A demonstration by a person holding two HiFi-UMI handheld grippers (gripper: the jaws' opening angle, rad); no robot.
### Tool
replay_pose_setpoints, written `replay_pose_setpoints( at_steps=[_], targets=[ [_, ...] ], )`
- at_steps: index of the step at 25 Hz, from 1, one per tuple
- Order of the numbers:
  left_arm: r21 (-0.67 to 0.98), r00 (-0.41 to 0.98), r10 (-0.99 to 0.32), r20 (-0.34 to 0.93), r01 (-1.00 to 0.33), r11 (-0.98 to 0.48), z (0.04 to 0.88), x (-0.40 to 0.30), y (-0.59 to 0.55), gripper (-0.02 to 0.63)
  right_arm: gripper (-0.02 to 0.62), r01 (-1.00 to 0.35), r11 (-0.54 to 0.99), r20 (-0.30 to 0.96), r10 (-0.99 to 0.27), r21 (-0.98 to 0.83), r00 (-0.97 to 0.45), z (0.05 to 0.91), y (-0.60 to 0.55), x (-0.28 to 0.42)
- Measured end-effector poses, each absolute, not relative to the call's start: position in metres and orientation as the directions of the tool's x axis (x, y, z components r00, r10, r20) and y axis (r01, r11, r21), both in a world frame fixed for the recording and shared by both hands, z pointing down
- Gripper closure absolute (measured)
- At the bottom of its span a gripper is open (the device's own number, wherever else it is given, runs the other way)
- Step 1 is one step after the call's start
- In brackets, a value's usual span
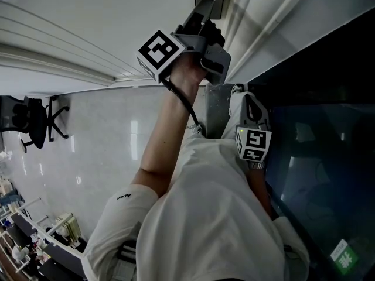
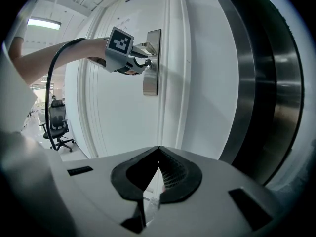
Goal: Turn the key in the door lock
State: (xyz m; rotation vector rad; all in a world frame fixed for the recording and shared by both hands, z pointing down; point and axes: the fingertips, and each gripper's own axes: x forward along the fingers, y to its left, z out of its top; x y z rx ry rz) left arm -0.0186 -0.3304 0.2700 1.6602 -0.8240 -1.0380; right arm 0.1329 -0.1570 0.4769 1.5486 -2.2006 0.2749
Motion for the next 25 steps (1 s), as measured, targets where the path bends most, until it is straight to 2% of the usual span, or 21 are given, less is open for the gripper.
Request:
replay_pose_setpoints(
  at_steps=[3, 6, 8, 10, 13, 15, 20, 25],
  targets=[
    [0.948, 0.409, -0.884, -0.225, -0.117, -0.295, 0.269, -0.020, -0.333, 0.492, 0.594, -0.931, 0.354, 0.456, -0.845, 0.084, -0.280, 0.477, -0.160, 0.134],
    [0.938, 0.416, -0.889, -0.190, -0.191, -0.289, 0.268, -0.020, -0.333, 0.546, 0.594, -0.930, 0.356, 0.458, -0.843, 0.085, -0.281, 0.476, -0.162, 0.133],
    [0.909, 0.417, -0.893, -0.169, -0.284, -0.305, 0.264, -0.020, -0.333, 0.576, 0.594, -0.929, 0.361, 0.460, -0.841, 0.085, -0.285, 0.477, -0.164, 0.131],
    [0.856, 0.416, -0.899, -0.135, -0.408, -0.317, 0.261, -0.018, -0.333, 0.580, 0.594, -0.927, 0.364, 0.461, -0.840, 0.086, -0.287, 0.478, -0.165, 0.130],
    [0.662, 0.403, -0.914, -0.052, -0.671, -0.334, 0.260, -0.014, -0.331, 0.580, 0.594, -0.928, 0.364, 0.464, -0.838, 0.084, -0.287, 0.480, -0.164, 0.129],
    [0.516, 0.389, -0.921, -0.008, -0.787, -0.337, 0.259, -0.011, -0.329, 0.580, 0.594, -0.928, 0.362, 0.464, -0.838, 0.082, -0.286, 0.480, -0.164, 0.129],
    [0.267, 0.366, -0.929, 0.051, -0.901, -0.340, 0.257, -0.006, -0.328, 0.580, 0.594, -0.931, 0.355, 0.466, -0.839, 0.082, -0.279, 0.481, -0.164, 0.131],
    [-0.001, 0.334, -0.937, 0.104, -0.942, -0.336, 0.254, -0.001, -0.328, 0.580, 0.594, -0.931, 0.355, 0.469, -0.838, 0.081, -0.279, 0.481, -0.164, 0.129]
  ],
)
